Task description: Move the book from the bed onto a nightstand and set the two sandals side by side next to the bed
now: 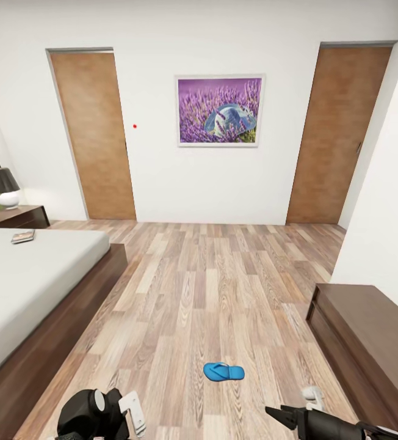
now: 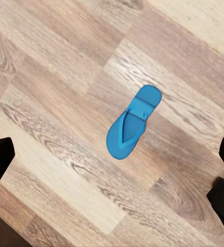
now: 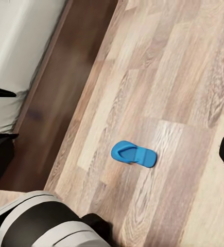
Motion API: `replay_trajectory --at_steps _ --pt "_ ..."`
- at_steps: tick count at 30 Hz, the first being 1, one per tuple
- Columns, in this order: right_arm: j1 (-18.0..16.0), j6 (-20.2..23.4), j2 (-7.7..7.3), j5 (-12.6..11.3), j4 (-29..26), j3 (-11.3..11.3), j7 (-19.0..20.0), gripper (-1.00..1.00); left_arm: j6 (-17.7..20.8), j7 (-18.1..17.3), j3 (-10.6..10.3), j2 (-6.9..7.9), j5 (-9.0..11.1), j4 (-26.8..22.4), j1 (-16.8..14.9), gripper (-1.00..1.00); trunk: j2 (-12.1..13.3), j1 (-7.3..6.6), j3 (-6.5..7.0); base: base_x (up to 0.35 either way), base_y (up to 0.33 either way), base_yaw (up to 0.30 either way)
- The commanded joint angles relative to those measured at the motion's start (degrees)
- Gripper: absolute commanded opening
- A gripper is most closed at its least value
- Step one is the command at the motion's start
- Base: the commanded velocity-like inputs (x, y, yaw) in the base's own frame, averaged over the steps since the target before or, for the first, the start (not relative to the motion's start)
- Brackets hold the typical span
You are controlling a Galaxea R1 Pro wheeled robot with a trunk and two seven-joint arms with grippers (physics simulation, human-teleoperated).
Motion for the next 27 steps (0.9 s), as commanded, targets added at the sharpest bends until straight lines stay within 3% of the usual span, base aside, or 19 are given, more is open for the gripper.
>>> replay_trajectory --at_steps 1,9,27 --pt "0.0 0.4 0.00 -0.3 0.0 -0.2 0.0 1.00 0.5 -0.3 -0.1 0.03 -0.2 -0.2 0.0 1.00 -0.4 0.22 -0.25 0.000 0.000 0.000" --pt "0.0 0.4 0.03 -0.3 0.1 -2.9 0.1 1.00 2.6 -0.2 -0.1 0.08 -0.1 -0.6 0.0 1.00 -3.7 1.98 -1.68 0.000 0.000 0.000" --pt "0.0 0.4 0.10 -0.3 0.1 -3.2 0.1 1.00 3.1 -0.2 -0.1 0.00 0.0 -0.7 0.0 1.00 -10.9 5.93 -4.91 0.000 0.000 0.000"
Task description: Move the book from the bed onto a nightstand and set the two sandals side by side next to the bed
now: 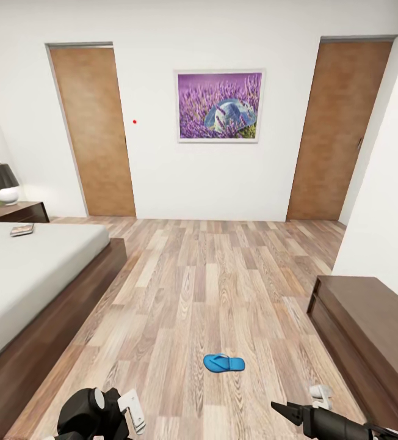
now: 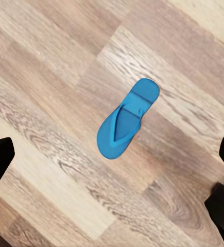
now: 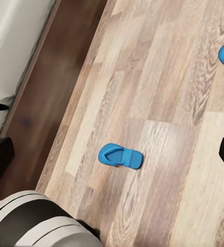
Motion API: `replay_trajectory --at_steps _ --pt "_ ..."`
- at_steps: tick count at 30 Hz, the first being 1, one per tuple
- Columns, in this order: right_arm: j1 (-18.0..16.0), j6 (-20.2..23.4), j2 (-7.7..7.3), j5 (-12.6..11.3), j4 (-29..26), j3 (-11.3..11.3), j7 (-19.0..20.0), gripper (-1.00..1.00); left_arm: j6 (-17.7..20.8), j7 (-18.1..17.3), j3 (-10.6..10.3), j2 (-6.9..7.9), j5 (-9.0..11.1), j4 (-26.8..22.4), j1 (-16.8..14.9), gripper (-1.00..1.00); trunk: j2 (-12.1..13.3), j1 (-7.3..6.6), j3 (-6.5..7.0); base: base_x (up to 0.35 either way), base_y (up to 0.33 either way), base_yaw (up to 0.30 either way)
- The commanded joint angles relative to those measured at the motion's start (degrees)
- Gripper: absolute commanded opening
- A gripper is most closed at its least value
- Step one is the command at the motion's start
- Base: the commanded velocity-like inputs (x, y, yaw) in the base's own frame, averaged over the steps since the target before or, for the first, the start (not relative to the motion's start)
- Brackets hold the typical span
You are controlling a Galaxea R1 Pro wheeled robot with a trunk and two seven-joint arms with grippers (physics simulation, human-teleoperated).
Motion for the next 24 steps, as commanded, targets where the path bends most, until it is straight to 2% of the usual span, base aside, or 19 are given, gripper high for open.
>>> replay_trajectory --at_steps 1,6,14,24 --pt "0.0 0.4 0.00 -0.3 0.0 0.0 0.1 1.00 0.5 -0.3 -0.1 0.02 -0.3 -0.1 0.0 1.00 -0.4 0.22 -0.24 0.000 0.000 0.000" --pt "0.0 0.4 -0.04 -0.3 0.0 0.0 0.1 1.00 0.6 -0.3 -0.1 0.02 -0.3 -0.1 0.0 1.00 -2.4 1.31 -1.14 0.000 0.000 0.000" --pt "0.0 0.4 -0.01 -0.3 0.0 0.0 0.1 1.00 4.3 -0.2 -0.1 0.02 -0.3 -0.2 0.0 1.00 -5.7 3.07 -2.58 0.000 0.000 0.000" --pt "0.0 0.4 -0.08 -0.3 0.0 0.0 0.1 1.00 4.9 -0.2 -0.1 0.02 -0.3 -0.4 0.0 1.00 -9.7 5.27 -4.37 0.000 0.000 0.000"
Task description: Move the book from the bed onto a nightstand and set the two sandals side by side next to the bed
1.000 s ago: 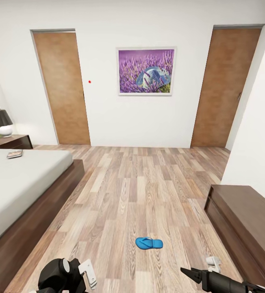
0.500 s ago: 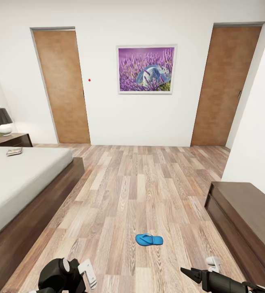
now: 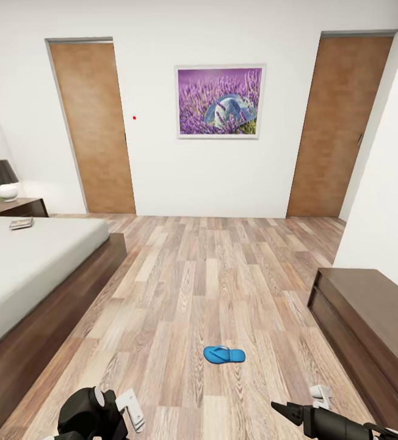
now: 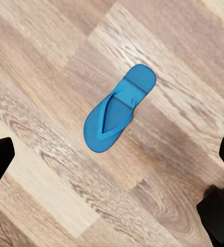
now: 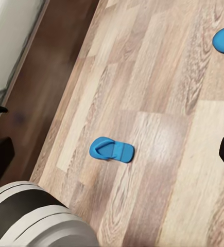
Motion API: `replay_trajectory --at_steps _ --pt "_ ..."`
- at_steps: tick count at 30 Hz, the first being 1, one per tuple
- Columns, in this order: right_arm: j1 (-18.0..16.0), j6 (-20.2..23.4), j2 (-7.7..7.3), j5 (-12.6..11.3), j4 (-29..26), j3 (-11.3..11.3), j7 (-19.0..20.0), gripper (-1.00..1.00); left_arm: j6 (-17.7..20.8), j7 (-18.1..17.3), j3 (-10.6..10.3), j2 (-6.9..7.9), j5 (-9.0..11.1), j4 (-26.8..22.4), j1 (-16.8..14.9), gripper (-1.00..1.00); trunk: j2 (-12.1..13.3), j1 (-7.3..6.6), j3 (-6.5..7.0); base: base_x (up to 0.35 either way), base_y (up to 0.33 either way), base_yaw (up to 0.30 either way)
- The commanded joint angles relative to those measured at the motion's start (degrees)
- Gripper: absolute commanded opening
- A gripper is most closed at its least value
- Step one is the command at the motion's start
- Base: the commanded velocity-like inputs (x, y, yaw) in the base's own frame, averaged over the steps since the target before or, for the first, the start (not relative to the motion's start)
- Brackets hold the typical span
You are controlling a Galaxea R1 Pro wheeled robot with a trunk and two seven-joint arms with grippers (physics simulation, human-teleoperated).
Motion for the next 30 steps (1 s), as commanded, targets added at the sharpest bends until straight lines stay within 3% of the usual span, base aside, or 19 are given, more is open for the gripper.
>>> replay_trajectory --at_steps 1,10,25,30 --pt "0.0 0.4 -0.01 -0.3 0.0 0.0 0.1 1.00 0.4 -0.4 -0.1 0.02 -0.3 -0.1 0.0 1.00 -0.4 0.21 -0.24 0.000 0.000 0.000" --pt "0.0 0.4 -0.01 -0.3 0.0 0.0 0.1 1.00 0.4 -0.3 -0.1 0.06 -0.3 -0.1 0.0 1.00 -4.1 2.19 -1.86 0.000 0.000 0.000" --pt "0.0 0.4 0.07 -0.3 0.0 0.0 0.1 1.00 0.4 -0.1 -0.1 0.06 -0.3 0.0 0.0 1.00 -4.3 2.58 -5.18 0.000 0.000 0.000" --pt "0.0 0.4 0.08 -0.3 0.0 0.0 0.1 1.00 0.4 0.4 -0.1 -0.10 -0.1 0.1 0.0 1.00 -4.3 2.58 -5.18 0.000 0.000 0.000"
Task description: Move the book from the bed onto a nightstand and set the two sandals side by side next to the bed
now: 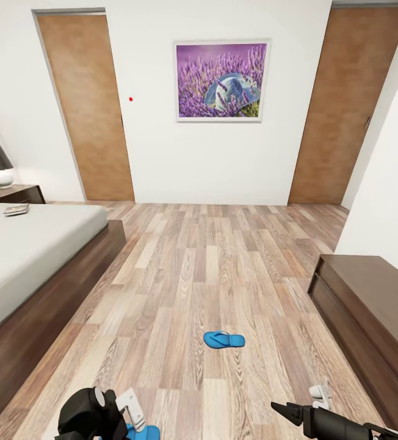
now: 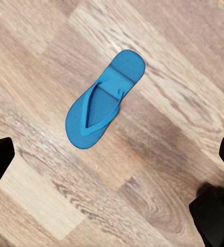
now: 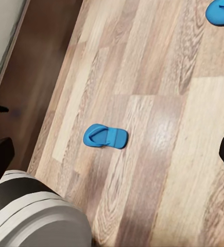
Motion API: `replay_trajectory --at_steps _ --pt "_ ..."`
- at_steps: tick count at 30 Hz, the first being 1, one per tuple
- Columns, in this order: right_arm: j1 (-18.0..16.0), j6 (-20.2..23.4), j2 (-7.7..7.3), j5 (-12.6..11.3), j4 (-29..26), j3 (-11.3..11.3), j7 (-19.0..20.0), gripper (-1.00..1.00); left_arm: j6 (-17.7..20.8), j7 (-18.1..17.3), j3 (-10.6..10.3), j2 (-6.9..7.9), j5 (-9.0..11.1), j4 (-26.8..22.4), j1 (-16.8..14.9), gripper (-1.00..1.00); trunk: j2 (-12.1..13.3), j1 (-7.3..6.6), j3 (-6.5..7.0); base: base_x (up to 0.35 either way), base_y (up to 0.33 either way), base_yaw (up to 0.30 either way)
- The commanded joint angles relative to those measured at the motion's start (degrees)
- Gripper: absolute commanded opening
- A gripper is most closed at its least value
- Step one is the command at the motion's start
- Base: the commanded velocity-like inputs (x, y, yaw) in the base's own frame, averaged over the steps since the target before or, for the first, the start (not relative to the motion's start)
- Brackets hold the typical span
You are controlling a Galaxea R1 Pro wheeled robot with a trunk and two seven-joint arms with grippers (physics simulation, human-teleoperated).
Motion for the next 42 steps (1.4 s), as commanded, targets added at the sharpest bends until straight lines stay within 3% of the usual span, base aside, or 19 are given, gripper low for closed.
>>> replay_trajectory --at_steps 1,4,9,13,14,16,24,33,42 --pt "0.0 0.4 -0.01 -0.3 0.0 0.0 0.1 1.00 0.4 -0.2 -0.1 -0.06 -0.3 -0.1 0.0 1.00 0.0 -0.01 -0.06 0.000 0.000 0.000" --pt "-0.1 0.4 -0.01 -0.3 0.0 0.0 0.1 1.00 0.4 2.5 -0.1 -0.48 -0.3 0.1 0.0 1.00 0.0 -0.01 -0.06 0.000 0.000 0.000" --pt "-0.1 0.4 -0.01 -0.3 0.0 0.0 0.1 1.00 0.2 14.5 -0.1 -1.31 1.3 2.1 0.0 1.00 0.0 -0.01 -0.06 0.000 0.000 0.000" --pt "-0.1 0.4 -0.01 -0.3 0.0 0.0 0.0 1.00 -0.2 23.1 -0.1 -1.73 6.5 6.0 -0.8 1.00 0.0 -0.01 -0.06 0.000 0.000 0.000" --pt "0.0 0.4 -0.01 -0.3 0.0 0.0 0.1 1.00 -0.8 27.5 -0.1 -1.83 8.5 8.1 -1.7 1.00 0.0 -0.01 -0.06 0.000 0.000 0.000" --pt "-0.1 0.4 -0.01 -0.3 0.0 0.0 0.0 1.00 -1.4 31.1 -0.1 -1.88 9.3 10.2 -2.4 1.00 0.0 -0.01 -0.06 0.000 0.000 0.000" --pt "-0.1 0.4 -0.01 -0.2 0.0 0.0 0.0 1.00 -4.3 34.0 -0.1 -1.78 9.6 17.5 -3.1 1.00 0.0 -0.01 -0.06 0.000 0.000 0.000" --pt "0.0 0.4 -0.01 -0.2 0.0 0.0 0.1 1.00 -5.6 34.0 -0.1 -1.48 9.6 19.6 -3.3 1.00 0.0 -0.01 -0.06 0.000 0.000 0.000" --pt "-0.1 0.4 -0.01 -0.3 0.0 0.0 0.1 1.00 -5.7 34.0 -0.1 -1.47 9.5 19.7 -3.3 1.00 -0.1 0.22 -2.05 0.000 0.000 0.000"
